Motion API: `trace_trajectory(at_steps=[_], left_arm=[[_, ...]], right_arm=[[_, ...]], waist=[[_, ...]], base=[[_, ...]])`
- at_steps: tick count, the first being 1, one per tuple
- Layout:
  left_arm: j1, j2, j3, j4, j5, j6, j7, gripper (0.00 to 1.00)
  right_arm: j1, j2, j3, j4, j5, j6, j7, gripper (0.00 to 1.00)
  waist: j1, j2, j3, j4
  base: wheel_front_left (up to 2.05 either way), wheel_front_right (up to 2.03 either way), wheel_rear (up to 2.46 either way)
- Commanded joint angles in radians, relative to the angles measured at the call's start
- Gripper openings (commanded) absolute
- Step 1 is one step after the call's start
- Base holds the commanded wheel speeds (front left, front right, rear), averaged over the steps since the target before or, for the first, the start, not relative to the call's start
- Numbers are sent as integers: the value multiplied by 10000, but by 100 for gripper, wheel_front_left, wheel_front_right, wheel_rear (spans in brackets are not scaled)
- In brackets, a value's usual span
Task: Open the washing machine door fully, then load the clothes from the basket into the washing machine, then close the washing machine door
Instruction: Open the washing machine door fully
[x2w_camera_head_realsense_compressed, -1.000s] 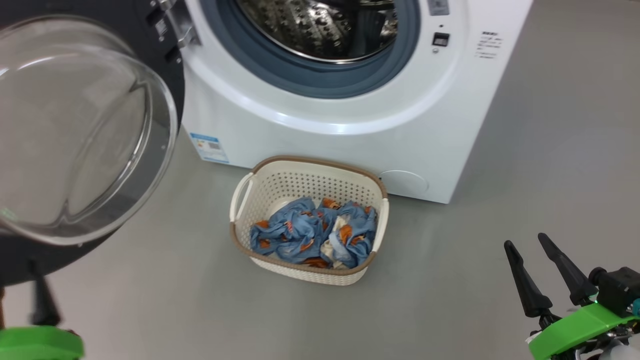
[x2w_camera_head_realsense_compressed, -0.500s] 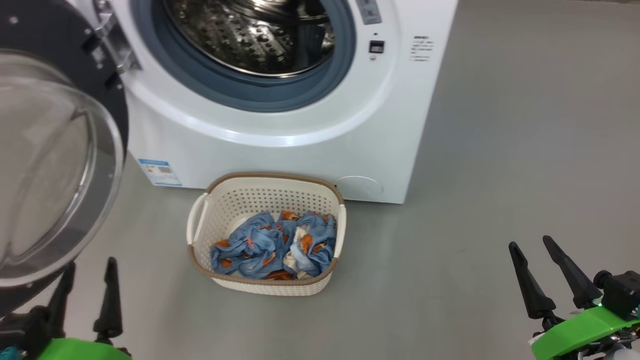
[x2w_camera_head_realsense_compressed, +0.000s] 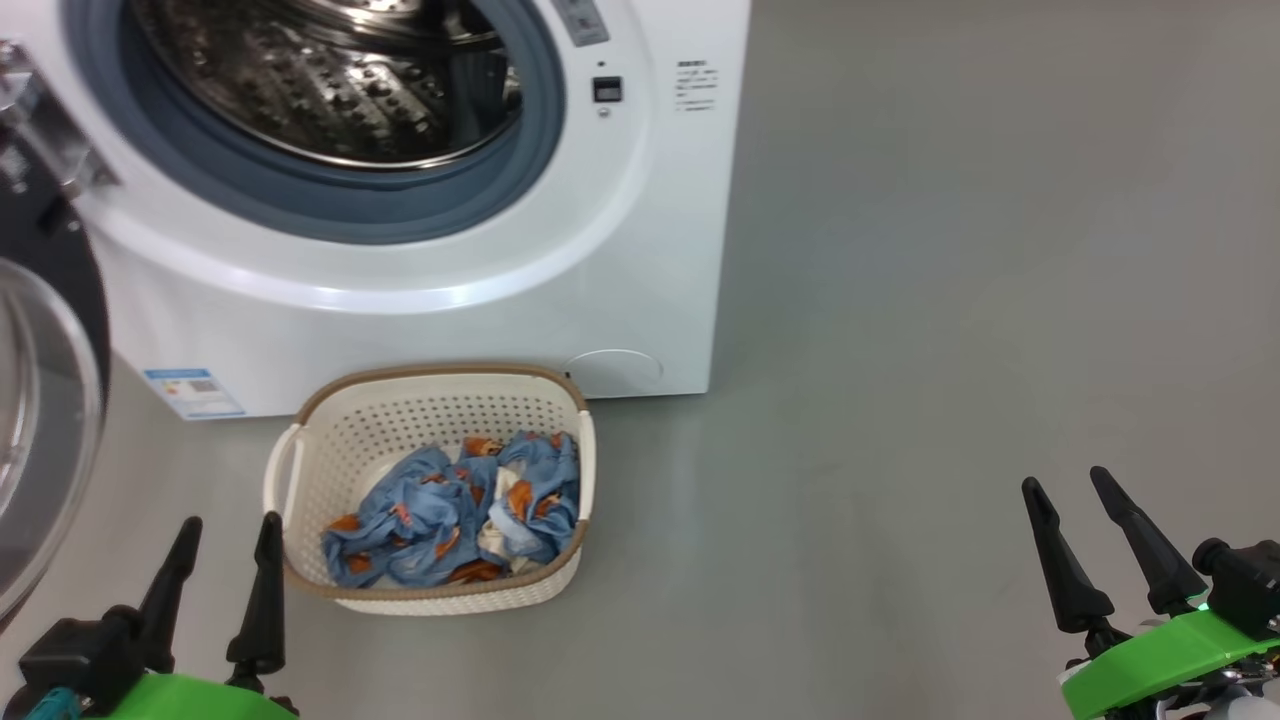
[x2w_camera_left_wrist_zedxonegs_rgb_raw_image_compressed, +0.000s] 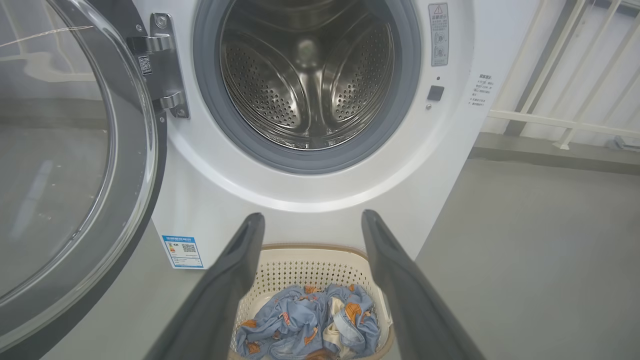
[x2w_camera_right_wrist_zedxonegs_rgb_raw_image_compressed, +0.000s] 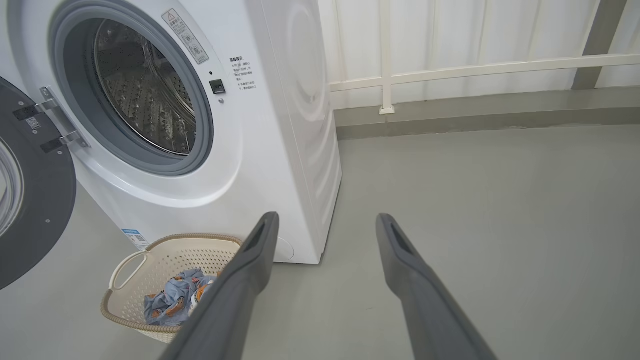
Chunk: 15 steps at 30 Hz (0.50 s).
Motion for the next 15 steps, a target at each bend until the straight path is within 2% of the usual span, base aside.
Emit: trace_trajectory(at_steps=[1, 8, 15], left_arm=[[-108, 280, 299, -141, -64, -24, -63, 100], [-178, 351, 138, -144, -201, -25, -63, 100], [-206, 393, 89, -104, -331, -25, -63, 100]], right_arm=[[36, -115, 110, -256, -96, 29, -122, 100], [42, -44, 43, -274, -78, 29, -122, 100], [45, 16, -12, -289, -98, 29, -122, 100]], waist=[[0, -1, 46, -478], [0, -1, 62, -942], [0, -1, 67, -1072]], base=[[0, 0, 0], [0, 0, 0], [0, 0, 0]])
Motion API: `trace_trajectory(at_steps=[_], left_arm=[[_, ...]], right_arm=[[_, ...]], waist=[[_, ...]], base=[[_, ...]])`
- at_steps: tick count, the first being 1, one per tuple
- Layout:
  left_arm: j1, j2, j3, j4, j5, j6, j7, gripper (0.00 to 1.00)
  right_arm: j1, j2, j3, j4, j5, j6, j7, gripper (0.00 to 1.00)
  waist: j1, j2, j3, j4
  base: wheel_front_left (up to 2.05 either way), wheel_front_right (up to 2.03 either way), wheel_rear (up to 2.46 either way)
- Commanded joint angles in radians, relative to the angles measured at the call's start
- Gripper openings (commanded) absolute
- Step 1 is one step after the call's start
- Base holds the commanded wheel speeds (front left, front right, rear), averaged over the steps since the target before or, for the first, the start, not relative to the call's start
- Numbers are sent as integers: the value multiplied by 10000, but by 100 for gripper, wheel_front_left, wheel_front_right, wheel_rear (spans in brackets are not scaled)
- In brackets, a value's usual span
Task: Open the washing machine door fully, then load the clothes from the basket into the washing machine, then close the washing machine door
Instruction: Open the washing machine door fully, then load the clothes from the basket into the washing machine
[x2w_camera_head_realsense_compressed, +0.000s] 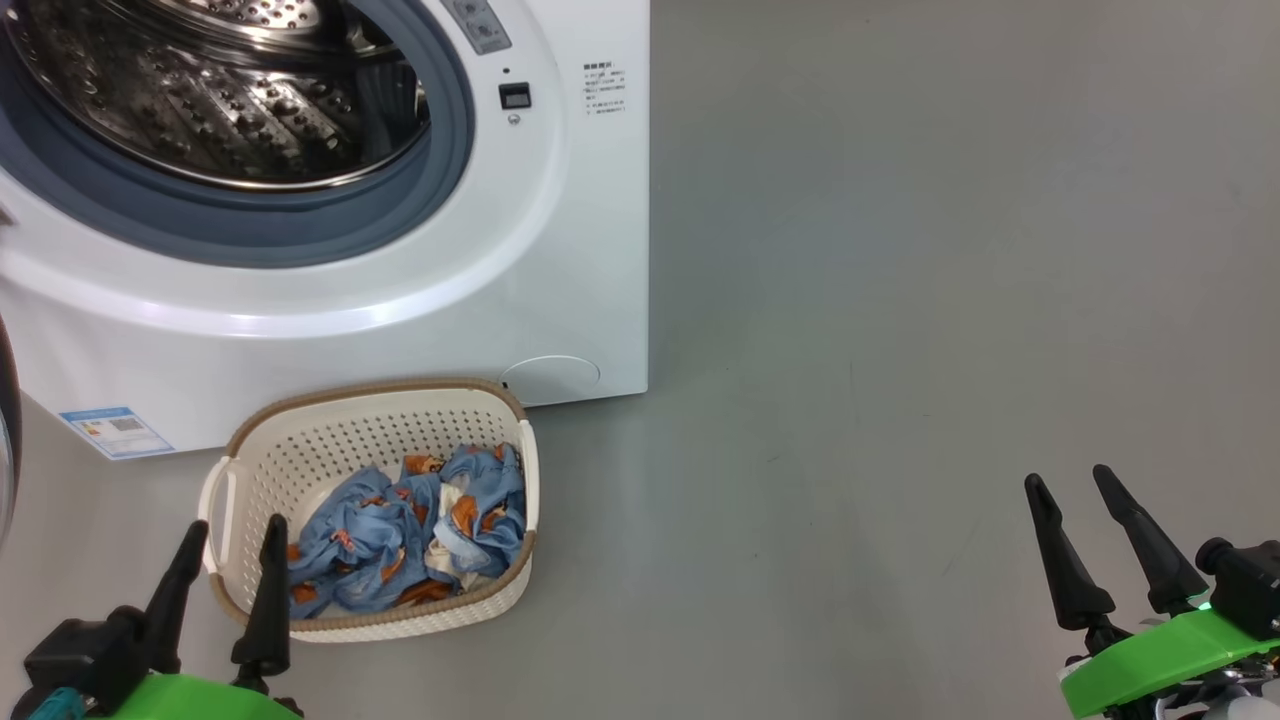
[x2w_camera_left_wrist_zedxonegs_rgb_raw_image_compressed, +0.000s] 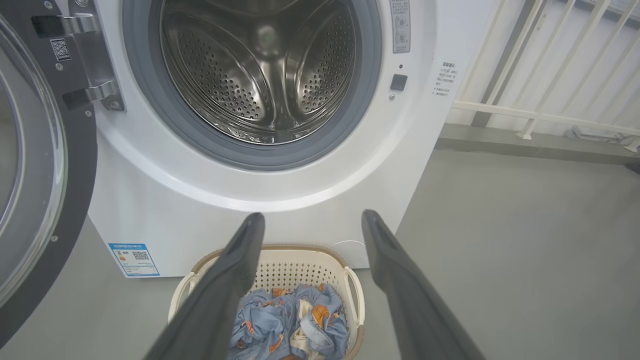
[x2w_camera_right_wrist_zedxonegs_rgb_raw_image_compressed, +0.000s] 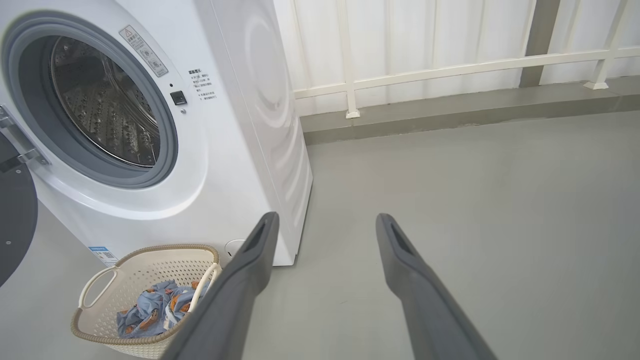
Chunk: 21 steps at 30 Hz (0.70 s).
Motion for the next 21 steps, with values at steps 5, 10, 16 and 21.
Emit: trace_trajectory(at_steps=[5, 10, 16, 21], left_arm=[[-249, 324, 368, -176, -258, -25, -63, 100], [-269, 377, 271, -198, -472, -25, -63, 100], [-360, 519, 136, -273, -603, -25, -63, 100], [-429, 563, 78, -246, -567, -25, -63, 100]], right_arm=[[44, -143, 108, -276, -104, 29, -122, 100], [11, -152, 94, -294, -102, 29, -122, 100], [-68, -128, 109, -309, -106, 29, -122, 100], [-113, -101, 135, -311, -112, 29, -122, 100]], waist=[[0, 0, 11, 24], [0, 0, 62, 91], [0, 0, 166, 139], [0, 0, 228, 123]], base=[[0, 0, 0], [10, -36, 26], [44, -150, 106], [105, -220, 115]])
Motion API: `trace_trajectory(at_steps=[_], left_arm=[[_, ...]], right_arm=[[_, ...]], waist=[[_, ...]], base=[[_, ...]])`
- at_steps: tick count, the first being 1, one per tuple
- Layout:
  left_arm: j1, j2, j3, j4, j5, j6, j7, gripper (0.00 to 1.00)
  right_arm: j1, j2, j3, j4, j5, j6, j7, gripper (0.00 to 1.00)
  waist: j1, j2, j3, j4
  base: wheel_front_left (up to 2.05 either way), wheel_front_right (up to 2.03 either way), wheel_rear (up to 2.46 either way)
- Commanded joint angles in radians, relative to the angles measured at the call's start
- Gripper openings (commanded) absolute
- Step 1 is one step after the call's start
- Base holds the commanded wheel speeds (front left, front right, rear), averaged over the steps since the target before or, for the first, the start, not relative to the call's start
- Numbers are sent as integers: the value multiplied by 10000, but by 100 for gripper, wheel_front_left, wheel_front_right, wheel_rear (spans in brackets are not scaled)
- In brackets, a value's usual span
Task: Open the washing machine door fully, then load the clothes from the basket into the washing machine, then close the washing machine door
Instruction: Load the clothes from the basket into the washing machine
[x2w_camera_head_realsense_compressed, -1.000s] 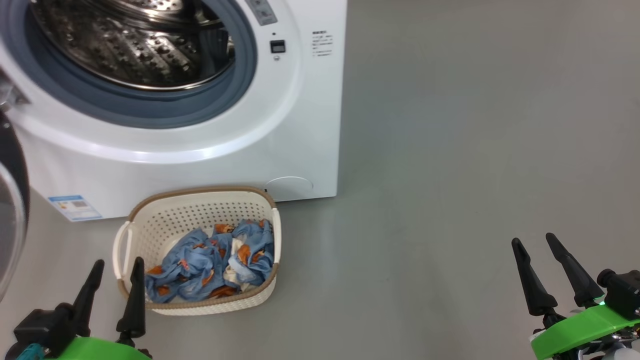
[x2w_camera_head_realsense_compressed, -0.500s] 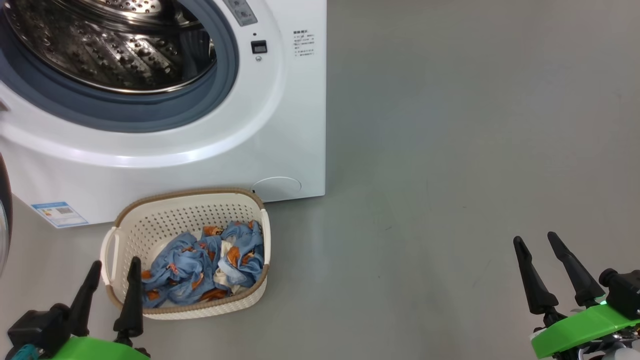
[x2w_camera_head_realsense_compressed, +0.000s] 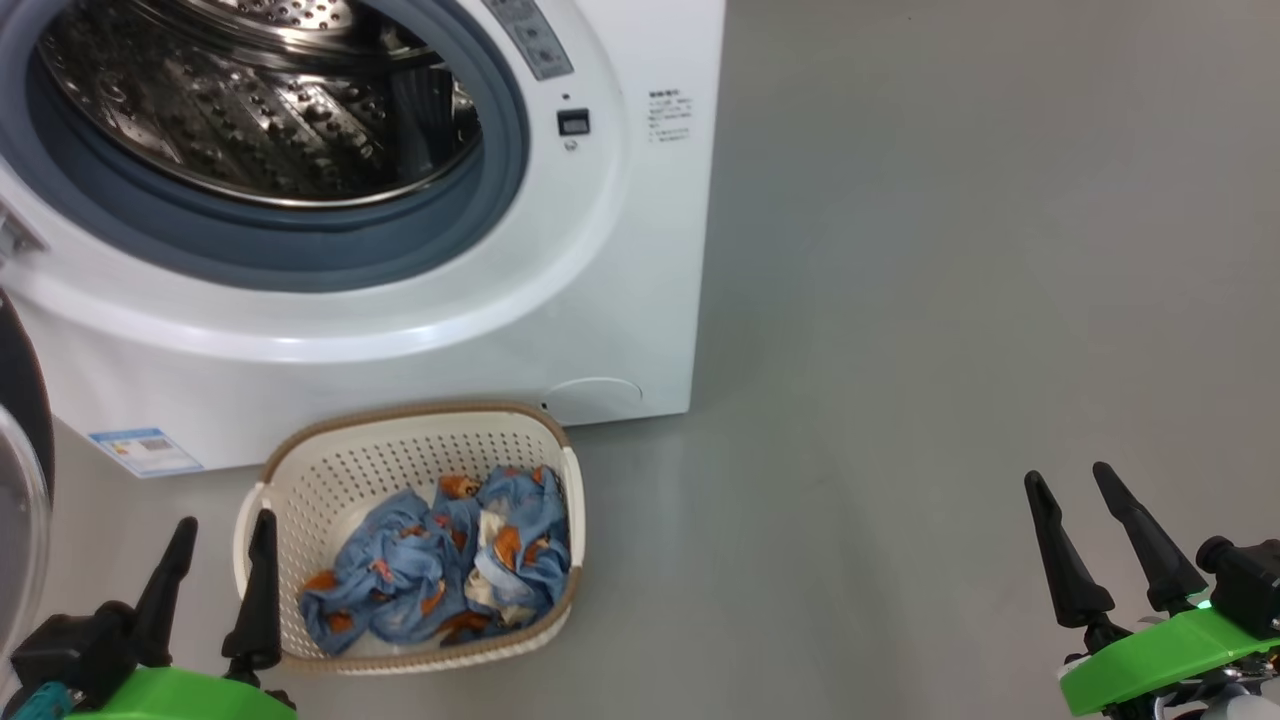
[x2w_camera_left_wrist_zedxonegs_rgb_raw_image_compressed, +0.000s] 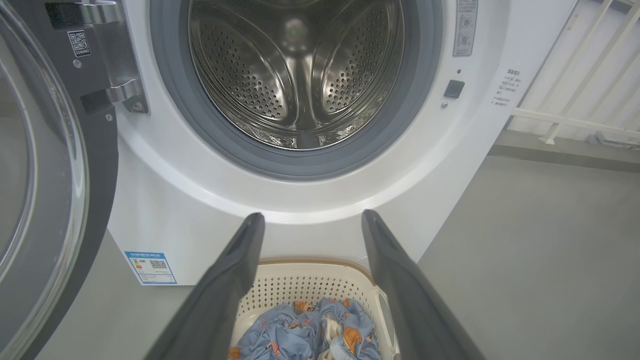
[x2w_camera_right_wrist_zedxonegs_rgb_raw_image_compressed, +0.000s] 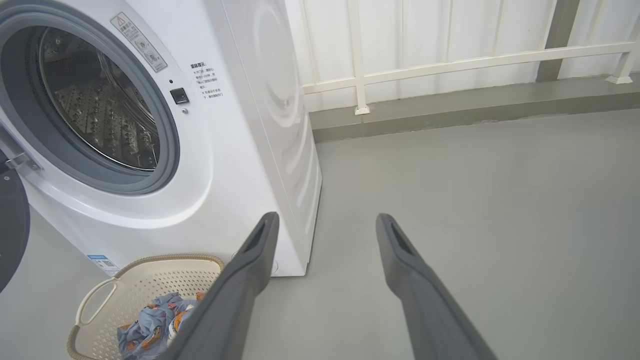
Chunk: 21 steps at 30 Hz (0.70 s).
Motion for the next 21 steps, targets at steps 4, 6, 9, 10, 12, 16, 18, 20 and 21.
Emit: trace_trajectory(at_steps=[4, 6, 9, 10, 12, 16, 18, 20, 21], left_arm=[[-508, 314, 318, -157, 21, -25, -63, 100], [-539, 302, 347, -142, 45, -25, -63, 100], [-566, 286, 338, -120, 109, -25, -63, 100], [-575, 276, 338, -113, 117, -25, -63, 100], [-600, 250, 339, -79, 117, -25, -63, 100], [-643, 183, 306, 62, 120, -25, -63, 100], [-653, 136, 269, 167, 129, -25, -63, 100], [-667, 104, 185, 295, 153, -25, -63, 100], [-673, 53, 157, 371, 109, -25, -63, 100]], right_arm=[[-116, -88, 211, -268, -119, 29, -122, 100], [-119, -67, 220, -269, -118, 29, -122, 100], [-120, -45, 227, -267, -109, 29, -122, 100], [-121, -36, 230, -269, -108, 29, -122, 100], [-125, -13, 235, -278, -113, 29, -122, 100], [-161, 26, 246, -284, -118, 29, -122, 100], [-191, 36, 262, -284, -115, 29, -122, 100], [-223, 44, 283, -288, -110, 29, -122, 100], [-245, 50, 293, -291, -107, 29, -122, 100]], waist=[[0, 0, 70, -32], [0, 0, 96, -41], [0, 0, 130, -40], [0, 0, 145, -35], [0, 0, 179, -23], [0, 0, 259, 0], [0, 0, 307, 13], [0, 0, 362, 21], [0, 0, 402, 23]], base=[[114, -197, 83], [101, -133, 32], [81, -84, 3], [55, -55, 0], [35, -35, 0], [4, -4, 0], [0, 0, 0], [0, 0, 0], [0, 0, 0]])
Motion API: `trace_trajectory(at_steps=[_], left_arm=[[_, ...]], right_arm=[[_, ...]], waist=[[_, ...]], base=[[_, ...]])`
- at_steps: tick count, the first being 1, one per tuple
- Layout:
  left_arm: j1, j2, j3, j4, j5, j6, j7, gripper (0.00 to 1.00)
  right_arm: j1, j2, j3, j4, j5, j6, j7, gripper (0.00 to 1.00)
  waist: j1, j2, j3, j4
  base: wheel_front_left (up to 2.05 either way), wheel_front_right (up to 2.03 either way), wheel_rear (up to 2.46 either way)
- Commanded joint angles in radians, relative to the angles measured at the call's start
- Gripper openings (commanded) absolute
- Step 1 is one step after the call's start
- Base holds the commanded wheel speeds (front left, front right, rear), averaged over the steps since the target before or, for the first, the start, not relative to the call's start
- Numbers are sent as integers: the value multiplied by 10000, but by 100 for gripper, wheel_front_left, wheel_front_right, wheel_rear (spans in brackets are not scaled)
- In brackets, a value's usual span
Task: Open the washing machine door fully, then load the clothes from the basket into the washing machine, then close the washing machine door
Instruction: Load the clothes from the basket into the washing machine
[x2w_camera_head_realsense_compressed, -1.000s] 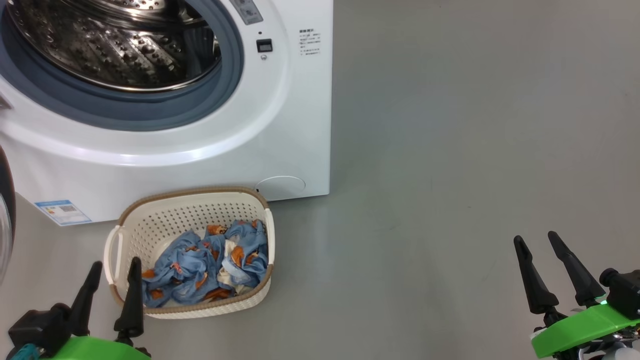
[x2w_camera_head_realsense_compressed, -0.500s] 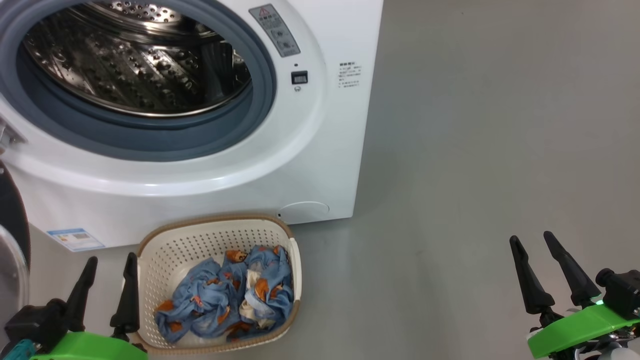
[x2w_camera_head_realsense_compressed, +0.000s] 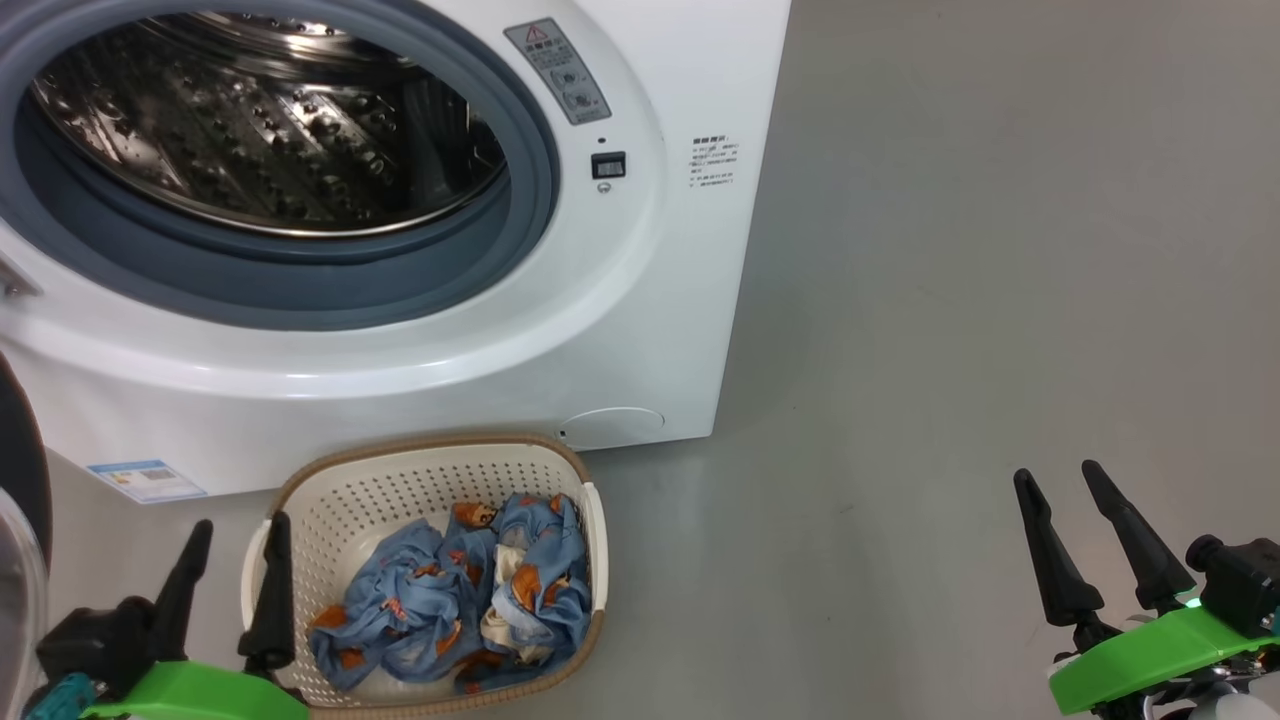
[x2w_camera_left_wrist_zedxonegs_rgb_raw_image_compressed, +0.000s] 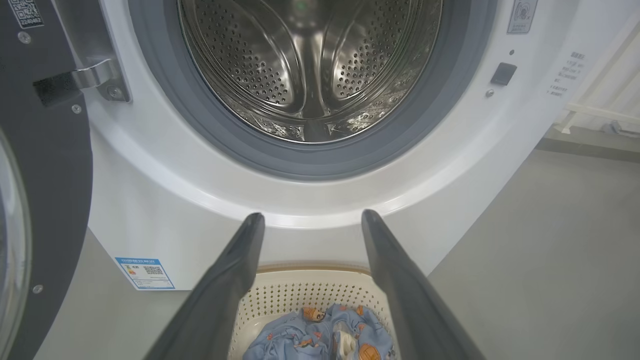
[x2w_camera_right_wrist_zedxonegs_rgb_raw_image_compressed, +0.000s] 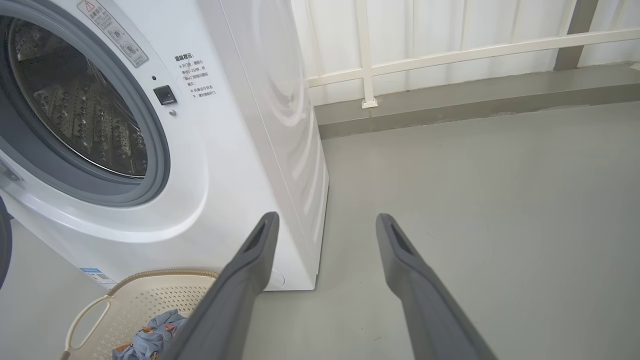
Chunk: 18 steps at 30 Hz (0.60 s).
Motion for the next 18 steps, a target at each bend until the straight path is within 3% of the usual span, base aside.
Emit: trace_trajectory(at_steps=[1, 9, 18], left_arm=[[-397, 112, 298, -37, -13, -25, -63, 100], [-593, -241, -190, 986, -68, -25, -63, 100], [-2319, -391, -1362, 3954, -486, -25, -63, 100]], right_arm=[[-235, -107, 240, -261, -106, 29, -122, 100], [-530, 8, 354, -350, -121, 29, -122, 100], [-1273, 181, 430, -510, -128, 29, -122, 100]], waist=[[-1, 0, 109, 10], [-1, 0, 644, -37], [-1, 0, 2043, -198]], base=[[0, 0, 0], [0, 0, 0], [0, 0, 0]])
